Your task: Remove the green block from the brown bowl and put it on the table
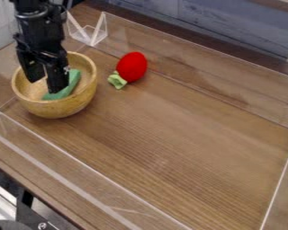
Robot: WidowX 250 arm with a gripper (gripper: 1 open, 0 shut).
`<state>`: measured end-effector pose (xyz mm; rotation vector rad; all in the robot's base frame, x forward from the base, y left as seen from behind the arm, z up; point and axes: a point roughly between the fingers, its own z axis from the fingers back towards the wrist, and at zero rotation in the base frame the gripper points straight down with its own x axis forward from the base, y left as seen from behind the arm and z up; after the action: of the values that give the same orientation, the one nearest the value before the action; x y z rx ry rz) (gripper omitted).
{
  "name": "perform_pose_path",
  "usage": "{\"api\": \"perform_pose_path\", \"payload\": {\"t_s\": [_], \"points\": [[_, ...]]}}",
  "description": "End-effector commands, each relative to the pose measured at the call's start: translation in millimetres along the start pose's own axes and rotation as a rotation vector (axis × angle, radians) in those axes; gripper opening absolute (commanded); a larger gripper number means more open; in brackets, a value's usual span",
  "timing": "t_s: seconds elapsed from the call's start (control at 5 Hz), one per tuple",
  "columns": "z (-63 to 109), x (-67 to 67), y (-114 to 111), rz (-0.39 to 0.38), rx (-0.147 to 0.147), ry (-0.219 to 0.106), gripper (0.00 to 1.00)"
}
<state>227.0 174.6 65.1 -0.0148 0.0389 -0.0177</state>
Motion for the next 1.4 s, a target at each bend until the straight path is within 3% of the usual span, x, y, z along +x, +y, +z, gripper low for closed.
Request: {"api": "perform_pose_path", "payload": {"t_s": [0.0,0.8,1.2], "points": [[8.4,11.0,14,0.02,0.039,-0.04,1.0],[-2.4,27.6,25,0.031,0.028,-0.038,1.0],[-6.1,30.9,33,0.039,0.008,-0.037,1.0]]}}
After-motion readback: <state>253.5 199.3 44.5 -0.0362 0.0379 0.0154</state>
